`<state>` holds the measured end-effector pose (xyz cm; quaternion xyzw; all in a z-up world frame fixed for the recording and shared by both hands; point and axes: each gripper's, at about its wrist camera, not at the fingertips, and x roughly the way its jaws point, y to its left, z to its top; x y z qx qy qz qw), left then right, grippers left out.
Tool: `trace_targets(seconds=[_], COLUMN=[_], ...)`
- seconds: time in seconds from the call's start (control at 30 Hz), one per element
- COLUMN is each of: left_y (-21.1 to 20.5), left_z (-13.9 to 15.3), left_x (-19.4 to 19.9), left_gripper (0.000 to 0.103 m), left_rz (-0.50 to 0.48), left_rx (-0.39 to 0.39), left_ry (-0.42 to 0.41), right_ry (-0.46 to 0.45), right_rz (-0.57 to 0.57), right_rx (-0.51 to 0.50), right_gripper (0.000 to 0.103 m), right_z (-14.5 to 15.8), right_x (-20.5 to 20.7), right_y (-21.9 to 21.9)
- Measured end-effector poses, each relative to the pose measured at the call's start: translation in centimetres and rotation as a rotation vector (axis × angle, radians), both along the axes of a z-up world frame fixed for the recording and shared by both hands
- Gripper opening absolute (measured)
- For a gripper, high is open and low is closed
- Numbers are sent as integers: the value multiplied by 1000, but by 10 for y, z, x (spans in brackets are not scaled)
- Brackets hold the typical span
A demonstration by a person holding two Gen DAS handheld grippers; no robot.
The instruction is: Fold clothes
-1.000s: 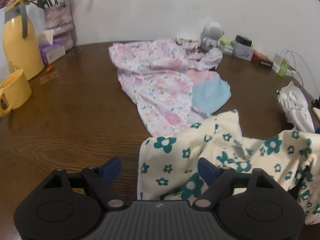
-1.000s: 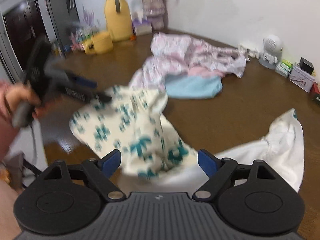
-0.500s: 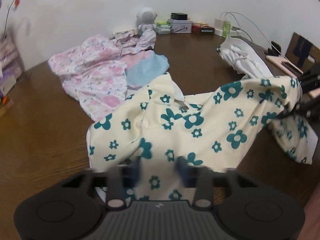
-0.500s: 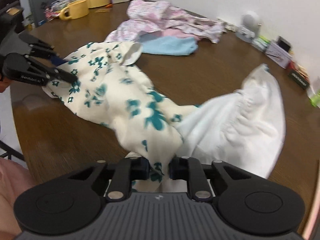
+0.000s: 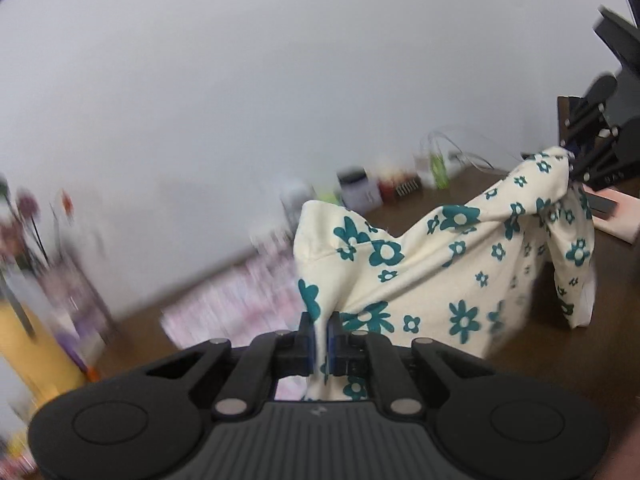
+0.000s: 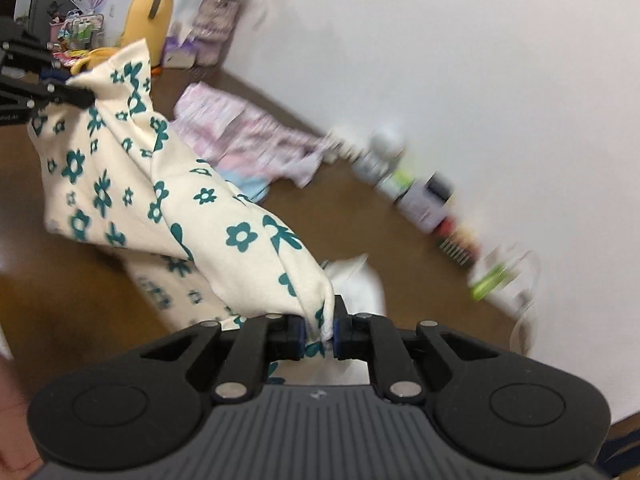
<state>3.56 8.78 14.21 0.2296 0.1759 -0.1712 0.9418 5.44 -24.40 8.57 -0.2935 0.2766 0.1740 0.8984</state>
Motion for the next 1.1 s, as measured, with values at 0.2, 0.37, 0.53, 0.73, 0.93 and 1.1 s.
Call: trace_targets(seconds=[0.2,0.37,0.53,0.73,0.93,1.1], left_y=[-40,-64,-55,-32,-5,13], left_z=[46,90,93,16,-59,-89], left_x=[92,155,135,87,57,45], left_gripper=[5,5,5,4,3,3], left_rz=[135,267,260,217,224,215], left_rx=[79,90,153,241,218,157], left_ry=[-219,-423,-474,-343,-140,-25], right_ry=[-97,-304,-251,-68,123,206], right_rz=[-46,-101,17,126,171,121], right_rx=[-126,-178,-172,-140,-71,63], right_gripper=[11,11,11,12,14,41], right_z=[47,103,106,31,-34,-67], right_x=[103,168,175,180,183,157], right_y=[19,38,46,55,63,45])
